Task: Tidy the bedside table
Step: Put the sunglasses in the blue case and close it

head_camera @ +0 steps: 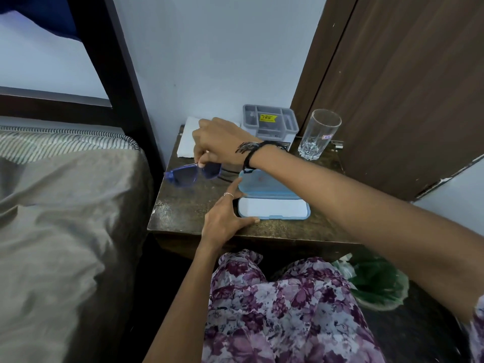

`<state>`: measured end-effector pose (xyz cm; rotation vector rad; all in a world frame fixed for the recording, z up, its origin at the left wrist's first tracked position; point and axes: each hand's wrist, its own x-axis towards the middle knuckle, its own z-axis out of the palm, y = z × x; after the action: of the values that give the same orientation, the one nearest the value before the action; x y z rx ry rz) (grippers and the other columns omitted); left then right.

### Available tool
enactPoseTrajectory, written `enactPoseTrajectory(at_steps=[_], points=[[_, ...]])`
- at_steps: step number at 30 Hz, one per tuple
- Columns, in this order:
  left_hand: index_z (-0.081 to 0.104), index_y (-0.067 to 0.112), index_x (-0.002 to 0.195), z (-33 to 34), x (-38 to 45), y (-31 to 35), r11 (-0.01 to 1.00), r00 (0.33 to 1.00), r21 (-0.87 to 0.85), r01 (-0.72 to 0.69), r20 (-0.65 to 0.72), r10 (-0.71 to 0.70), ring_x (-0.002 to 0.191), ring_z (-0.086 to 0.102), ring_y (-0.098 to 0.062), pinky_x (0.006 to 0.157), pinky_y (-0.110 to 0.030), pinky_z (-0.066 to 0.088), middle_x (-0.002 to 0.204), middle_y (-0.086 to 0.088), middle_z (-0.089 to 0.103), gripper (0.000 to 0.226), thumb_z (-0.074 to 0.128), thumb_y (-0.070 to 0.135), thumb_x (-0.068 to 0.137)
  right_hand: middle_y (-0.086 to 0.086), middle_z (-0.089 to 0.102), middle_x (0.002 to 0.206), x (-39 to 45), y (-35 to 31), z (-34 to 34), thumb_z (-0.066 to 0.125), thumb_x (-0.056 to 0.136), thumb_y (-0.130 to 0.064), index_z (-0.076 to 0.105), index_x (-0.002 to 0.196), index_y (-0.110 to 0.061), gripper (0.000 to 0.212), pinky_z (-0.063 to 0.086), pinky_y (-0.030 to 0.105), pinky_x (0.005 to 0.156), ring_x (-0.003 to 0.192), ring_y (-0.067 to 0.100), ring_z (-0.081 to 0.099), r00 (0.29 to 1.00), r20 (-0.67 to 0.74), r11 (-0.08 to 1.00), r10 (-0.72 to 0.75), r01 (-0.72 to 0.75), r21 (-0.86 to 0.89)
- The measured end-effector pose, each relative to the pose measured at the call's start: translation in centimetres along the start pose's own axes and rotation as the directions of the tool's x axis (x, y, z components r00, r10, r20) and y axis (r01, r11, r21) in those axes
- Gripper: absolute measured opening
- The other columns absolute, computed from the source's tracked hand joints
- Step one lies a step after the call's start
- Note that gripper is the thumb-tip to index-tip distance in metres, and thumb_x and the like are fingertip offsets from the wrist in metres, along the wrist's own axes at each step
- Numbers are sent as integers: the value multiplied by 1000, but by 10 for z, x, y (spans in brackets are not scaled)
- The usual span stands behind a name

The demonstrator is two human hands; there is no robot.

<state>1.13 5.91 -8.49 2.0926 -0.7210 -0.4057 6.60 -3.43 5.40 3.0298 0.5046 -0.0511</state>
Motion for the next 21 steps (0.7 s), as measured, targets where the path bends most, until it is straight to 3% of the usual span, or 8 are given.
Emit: enactPoseTrajectory(at_steps=[4, 8, 12, 15, 21], points=[[27, 38, 141, -2, -2, 1, 1000, 1000, -9, 7, -10, -7, 124, 50, -11, 95, -39, 46, 138, 13, 49, 97, 82, 39, 61, -3, 47, 82, -17, 11, -28, 63, 78, -33, 73, 85, -28, 13, 41, 38, 78, 94, 28, 53, 992, -21, 991, 122, -121, 51], [26, 39, 141, -1, -1, -1, 1000, 1000, 1, -1, -10, 1, 124, 50, -14, 94, -41, 47, 137, 13, 50, 97, 82, 39, 62, 0, 50, 85, -52, 23, -48, 64, 78, -35, 73, 82, -30, 11, 44, 43, 79, 91, 29, 52, 977, -3, 976, 215, -214, 39], [26, 37, 141, 0, 0, -2, 1000, 1000, 5, 8, -12, -8, 122, 52, -16, 92, -40, 47, 132, 10, 55, 96, 81, 40, 63, 3, 54, 77, -94, 25, -45, 65, 77, -31, 74, 78, -25, 11, 48, 42, 70, 79, 27, 55, 963, 22, 962, 268, -267, -53], [27, 34, 141, 0, 0, -2, 1000, 1000, 12, 21, -10, -21, 121, 53, -17, 90, -37, 44, 130, 9, 57, 95, 81, 40, 63, 3, 50, 75, -118, 23, -29, 62, 80, -30, 74, 81, -22, 14, 42, 36, 68, 84, 29, 56, 957, 64, 953, 284, -274, -126], [21, 35, 144, -1, -3, 2, 1000, 1000, -18, 7, -6, -7, 122, 52, -16, 85, -31, 40, 129, 14, 58, 102, 82, 39, 63, 7, 64, 98, -132, 22, 10, 52, 88, -25, 69, 95, -11, 23, 28, 31, 73, 96, 24, 50, 941, 170, 934, 293, -244, -259]])
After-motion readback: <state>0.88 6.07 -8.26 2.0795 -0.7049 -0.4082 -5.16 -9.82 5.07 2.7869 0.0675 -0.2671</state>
